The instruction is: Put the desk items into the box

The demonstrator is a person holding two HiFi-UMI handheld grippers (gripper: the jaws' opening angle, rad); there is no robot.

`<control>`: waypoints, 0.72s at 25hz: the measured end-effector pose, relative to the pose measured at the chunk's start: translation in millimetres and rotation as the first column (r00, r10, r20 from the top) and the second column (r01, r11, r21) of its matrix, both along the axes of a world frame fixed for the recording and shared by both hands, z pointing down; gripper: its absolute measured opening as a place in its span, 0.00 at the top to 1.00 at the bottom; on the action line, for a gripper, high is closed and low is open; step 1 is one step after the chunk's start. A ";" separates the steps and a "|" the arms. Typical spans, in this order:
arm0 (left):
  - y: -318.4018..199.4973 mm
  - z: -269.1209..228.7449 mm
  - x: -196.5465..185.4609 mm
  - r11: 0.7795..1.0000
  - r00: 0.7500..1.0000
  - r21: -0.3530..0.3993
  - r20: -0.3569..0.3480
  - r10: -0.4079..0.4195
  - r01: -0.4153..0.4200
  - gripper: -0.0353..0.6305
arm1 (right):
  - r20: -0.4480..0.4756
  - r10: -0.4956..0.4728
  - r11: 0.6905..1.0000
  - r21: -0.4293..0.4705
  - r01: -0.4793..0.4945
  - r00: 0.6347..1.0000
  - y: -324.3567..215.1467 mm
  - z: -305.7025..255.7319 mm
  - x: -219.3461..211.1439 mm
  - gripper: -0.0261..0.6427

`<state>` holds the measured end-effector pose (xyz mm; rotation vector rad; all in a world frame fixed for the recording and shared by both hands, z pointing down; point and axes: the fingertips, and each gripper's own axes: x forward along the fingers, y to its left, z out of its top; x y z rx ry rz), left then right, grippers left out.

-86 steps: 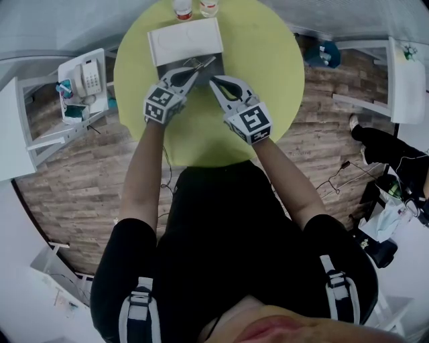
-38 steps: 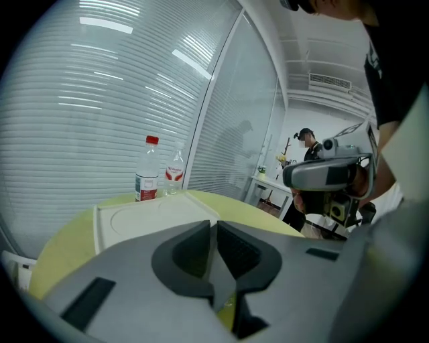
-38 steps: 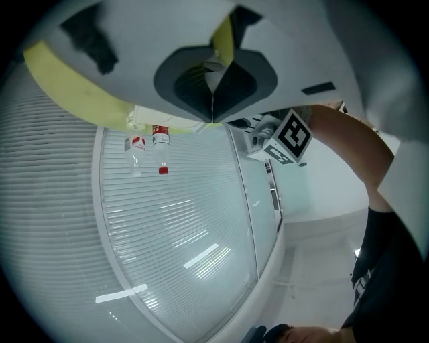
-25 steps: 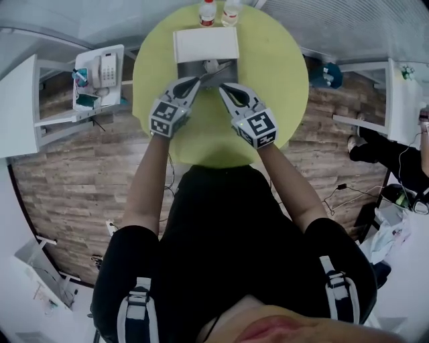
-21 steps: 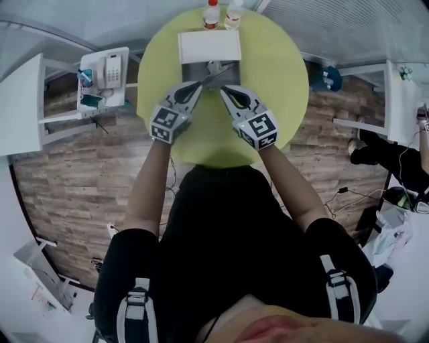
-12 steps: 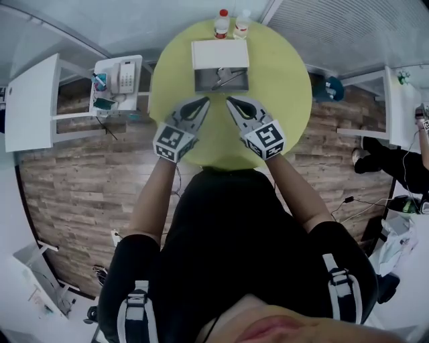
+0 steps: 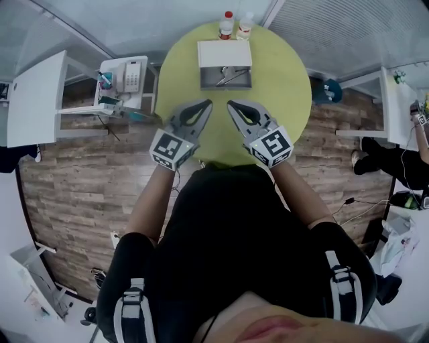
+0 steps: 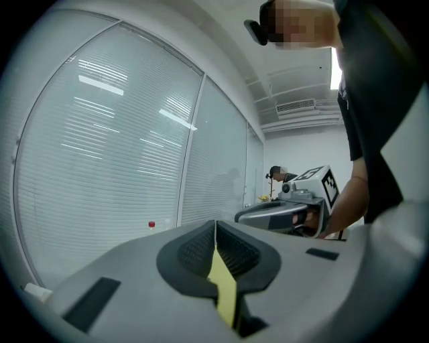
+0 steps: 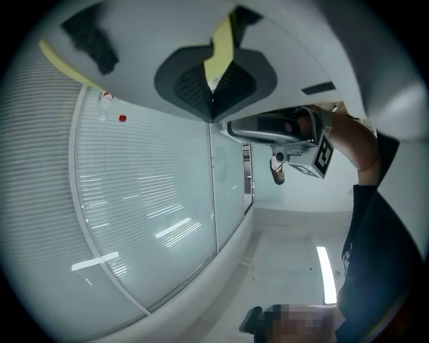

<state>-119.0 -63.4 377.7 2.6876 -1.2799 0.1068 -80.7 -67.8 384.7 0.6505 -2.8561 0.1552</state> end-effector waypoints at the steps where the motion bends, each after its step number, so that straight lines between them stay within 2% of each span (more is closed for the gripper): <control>1: 3.3 -2.6 0.0 1.000 1.000 0.006 0.000 0.002 -0.002 0.92 | 0.002 -0.001 1.000 0.004 0.001 1.000 3.8 -2.1 -1.1 0.94; 18: 16.6 -12.2 -4.6 0.999 1.000 0.038 -0.009 0.011 -0.011 0.92 | 0.015 0.008 0.999 0.033 -0.008 1.000 12.5 -15.0 -7.1 0.94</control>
